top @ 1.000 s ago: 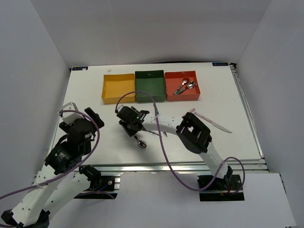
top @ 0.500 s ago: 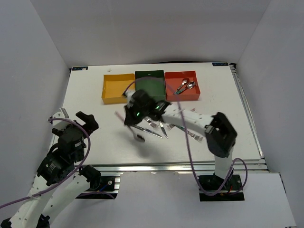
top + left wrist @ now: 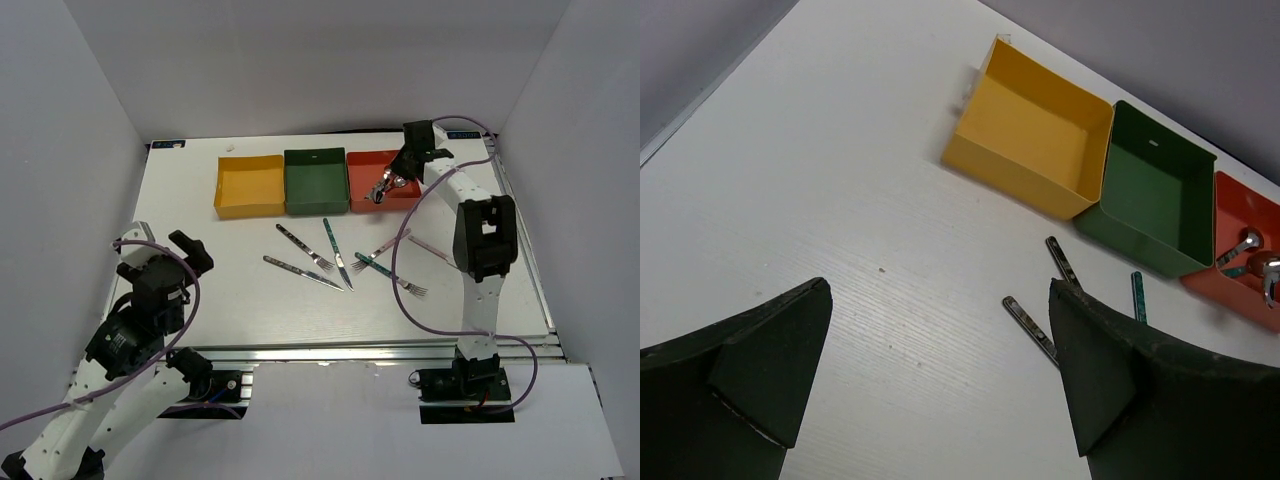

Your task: Sort the eating utensils into containers

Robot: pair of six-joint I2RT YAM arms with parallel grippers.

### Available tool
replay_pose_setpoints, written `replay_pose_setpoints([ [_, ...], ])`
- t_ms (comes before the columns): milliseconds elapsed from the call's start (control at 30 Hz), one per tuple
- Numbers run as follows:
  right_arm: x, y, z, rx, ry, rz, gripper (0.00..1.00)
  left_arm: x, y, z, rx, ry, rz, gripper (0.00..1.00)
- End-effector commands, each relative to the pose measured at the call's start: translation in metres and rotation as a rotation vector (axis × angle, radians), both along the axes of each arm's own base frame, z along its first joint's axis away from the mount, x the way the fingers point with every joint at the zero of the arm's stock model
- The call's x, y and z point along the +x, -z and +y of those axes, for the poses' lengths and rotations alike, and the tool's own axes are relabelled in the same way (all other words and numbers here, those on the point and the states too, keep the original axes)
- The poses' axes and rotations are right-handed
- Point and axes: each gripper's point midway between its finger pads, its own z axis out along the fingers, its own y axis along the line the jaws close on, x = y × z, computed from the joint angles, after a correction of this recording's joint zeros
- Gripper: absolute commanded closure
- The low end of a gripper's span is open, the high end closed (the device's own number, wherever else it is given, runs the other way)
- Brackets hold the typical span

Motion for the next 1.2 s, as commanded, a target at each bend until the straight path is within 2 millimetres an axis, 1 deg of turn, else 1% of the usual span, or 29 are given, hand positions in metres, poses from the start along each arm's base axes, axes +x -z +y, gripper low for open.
replay_pose_setpoints([
  [0,0.013,-0.029,0.013,0.072,0.042,-0.039,1.00,0.005,0.003,-0.005,0.012,0.017,0.008,0.02],
  [67,0.016,-0.022,0.009,0.091,0.067,-0.034,1.00,0.005,0.003,-0.006,0.015,0.020,0.011,0.02],
  [100,0.014,-0.014,0.009,0.102,0.065,-0.018,1.00,0.006,0.003,-0.007,0.015,0.022,0.013,0.02],
  [200,0.015,-0.003,0.013,0.137,0.070,0.000,1.00,0.007,0.005,-0.008,0.020,0.027,0.019,0.02],
  [333,0.017,0.001,0.019,0.168,0.061,0.012,1.00,0.007,0.005,-0.009,0.022,0.029,0.021,0.02],
  [367,0.017,-0.001,0.020,0.172,0.060,0.012,0.98,0.007,0.005,-0.009,0.021,0.030,0.021,0.02],
  [400,0.017,-0.001,0.020,0.174,0.057,0.010,0.90,0.007,0.005,-0.009,0.020,0.030,0.020,0.02],
  [433,0.018,-0.006,0.022,0.181,0.052,0.002,0.66,0.007,0.005,-0.009,0.021,0.032,0.021,0.02],
  [467,0.019,-0.009,0.022,0.183,0.051,0.000,0.55,0.007,0.005,-0.009,0.023,0.034,0.023,0.02],
  [500,0.018,-0.014,0.022,0.178,0.042,-0.002,0.37,0.008,0.005,-0.010,0.021,0.035,0.020,0.02],
  [533,0.018,-0.021,0.023,0.178,0.037,-0.011,0.24,0.008,0.005,-0.010,0.020,0.037,0.021,0.02],
  [567,0.018,-0.026,0.023,0.175,0.025,-0.018,0.17,0.008,0.005,-0.010,0.023,0.037,0.022,0.02],
  [600,0.016,-0.039,0.023,0.172,0.014,-0.036,0.13,0.008,0.005,-0.010,0.024,0.037,0.024,0.02],
  [633,0.013,-0.046,0.023,0.154,-0.002,-0.046,0.12,0.008,0.005,-0.010,0.022,0.039,0.023,0.02],
  [667,0.006,-0.045,0.021,0.135,-0.018,-0.044,0.12,0.007,0.005,-0.010,0.022,0.039,0.023,0.02],
  [700,-0.001,-0.070,0.021,0.123,-0.048,-0.091,0.12,0.007,0.005,-0.010,0.021,0.039,0.020,0.02],
  [733,-0.009,-0.076,0.026,0.062,-0.128,-0.120,0.12,0.007,0.004,-0.010,0.020,0.039,0.019,0.02],
  [767,-0.024,-0.068,0.030,0.019,-0.199,-0.109,0.13,0.007,0.004,-0.009,0.020,0.037,0.019,0.02],
  [800,-0.038,-0.090,0.033,-0.029,-0.259,-0.165,0.13,0.006,0.003,-0.009,0.015,0.039,0.013,0.02],
  [833,-0.055,-0.088,0.046,-0.085,-0.321,-0.164,0.12,0.006,0.003,-0.009,0.014,0.037,0.011,0.02],
  [867,-0.072,-0.082,0.048,-0.184,-0.438,-0.162,0.12,0.005,0.003,-0.009,0.011,0.038,0.008,0.02],
  [900,-0.105,-0.068,0.055,-0.203,-0.555,-0.132,0.13,0.005,0.003,-0.009,0.011,0.039,0.006,0.02],
  [933,-0.129,-0.056,0.068,-0.243,-0.643,-0.108,0.13,0.005,0.002,-0.008,0.008,0.038,0.003,0.02],
  [967,-0.151,-0.042,0.068,-0.281,-0.711,-0.068,0.13,0.005,0.002,-0.008,0.009,0.037,0.004,0.02],
  [1000,-0.181,-0.018,0.062,-0.341,-0.795,-0.021,0.13,0.005,0.002,-0.008,0.008,0.037,0.003,0.02],
  [1033,-0.201,-0.007,0.067,-0.370,-0.846,0.011,0.14,0.004,0.001,-0.008,0.007,0.035,0.001,0.02],
  [1100,-0.233,0.018,0.055,-0.413,-0.890,0.101,0.16,0.004,0.002,-0.007,0.006,0.033,0.002,0.02],
  [1167,-0.245,0.030,0.049,-0.426,-0.902,0.142,0.19,0.005,0.003,-0.008,0.010,0.033,0.007,0.02],
])
